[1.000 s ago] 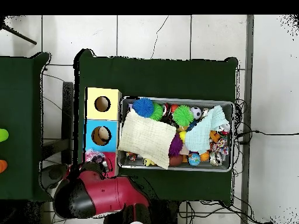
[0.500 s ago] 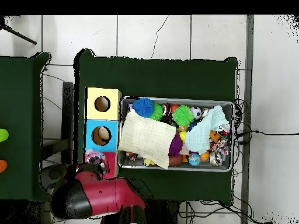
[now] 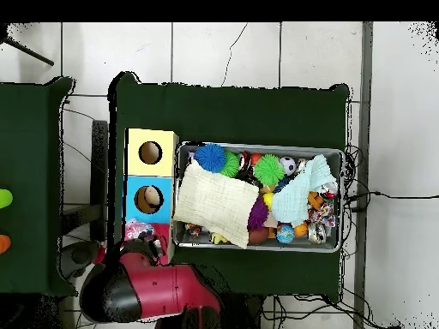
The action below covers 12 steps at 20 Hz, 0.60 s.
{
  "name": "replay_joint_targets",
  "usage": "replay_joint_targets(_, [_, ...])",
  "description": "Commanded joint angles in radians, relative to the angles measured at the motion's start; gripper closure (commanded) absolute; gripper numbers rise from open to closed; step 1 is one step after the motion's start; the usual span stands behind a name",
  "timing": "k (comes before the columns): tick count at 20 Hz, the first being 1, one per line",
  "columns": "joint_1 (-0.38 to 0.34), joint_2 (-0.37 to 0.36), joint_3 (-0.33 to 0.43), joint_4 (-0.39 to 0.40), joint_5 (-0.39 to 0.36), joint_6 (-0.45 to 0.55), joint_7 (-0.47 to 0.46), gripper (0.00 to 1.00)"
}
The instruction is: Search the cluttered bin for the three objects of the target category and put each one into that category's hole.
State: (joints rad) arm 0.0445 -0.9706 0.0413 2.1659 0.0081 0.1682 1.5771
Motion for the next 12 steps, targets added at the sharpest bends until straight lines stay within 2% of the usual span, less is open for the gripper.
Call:
replay_joint_targets(1, [-0.003,0.010,-0.019,0.029,0.034,0.109,0.196,1.00])
replay_joint_targets(4, [-0.013,0.023,-0.001,0.052,0.046,0.062,0.216,1.00])
replay_joint_targets(9, [-0.033,0.023,0.030,0.076,0.073,0.055,0.230,1.00])
replay_joint_targets(12, [-0.024,0.024,0.020,0.073,0.071,0.053,0.223,1.00])
